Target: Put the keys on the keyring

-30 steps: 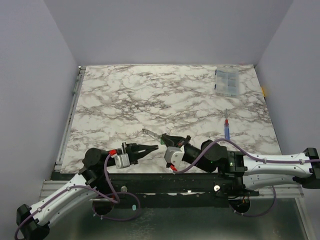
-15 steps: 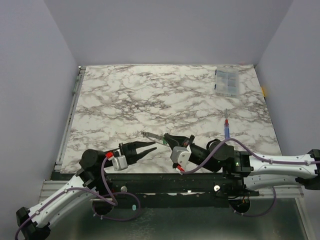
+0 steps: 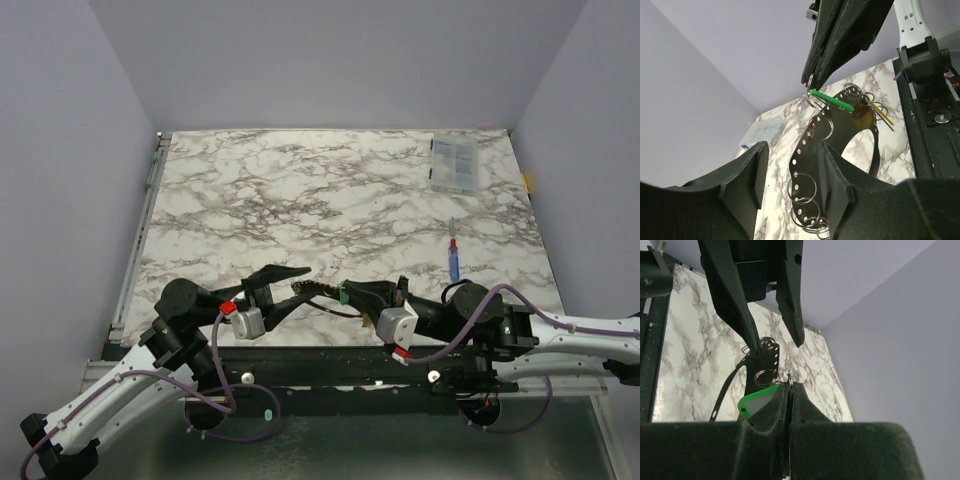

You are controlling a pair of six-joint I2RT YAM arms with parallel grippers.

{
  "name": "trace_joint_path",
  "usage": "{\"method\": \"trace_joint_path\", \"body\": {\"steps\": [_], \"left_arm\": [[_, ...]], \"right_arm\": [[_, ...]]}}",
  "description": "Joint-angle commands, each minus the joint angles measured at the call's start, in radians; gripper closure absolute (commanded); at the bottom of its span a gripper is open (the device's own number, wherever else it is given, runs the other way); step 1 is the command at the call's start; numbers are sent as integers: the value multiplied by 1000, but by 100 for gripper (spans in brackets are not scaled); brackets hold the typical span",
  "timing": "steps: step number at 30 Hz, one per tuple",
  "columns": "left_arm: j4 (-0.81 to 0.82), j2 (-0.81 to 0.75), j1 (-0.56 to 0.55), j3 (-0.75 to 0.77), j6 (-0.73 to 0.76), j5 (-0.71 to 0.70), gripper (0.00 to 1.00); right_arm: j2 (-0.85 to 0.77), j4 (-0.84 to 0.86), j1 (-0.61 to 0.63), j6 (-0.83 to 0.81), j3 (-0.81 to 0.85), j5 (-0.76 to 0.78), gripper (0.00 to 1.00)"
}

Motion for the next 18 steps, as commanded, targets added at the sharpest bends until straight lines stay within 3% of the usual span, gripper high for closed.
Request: {"method": "trace_joint_path", "body": {"steps": [1, 7, 18], "left_arm": [[-66, 32, -3, 50, 47, 103, 50], [-66, 100, -2, 90, 39, 209, 56], [-63, 220, -2, 139, 93, 334, 55]], "right_arm": [[-27, -46, 1, -5, -1, -70, 99], [-44, -89, 1, 6, -6, -85, 99], [-90, -130, 1, 33, -3, -144, 99]]}}
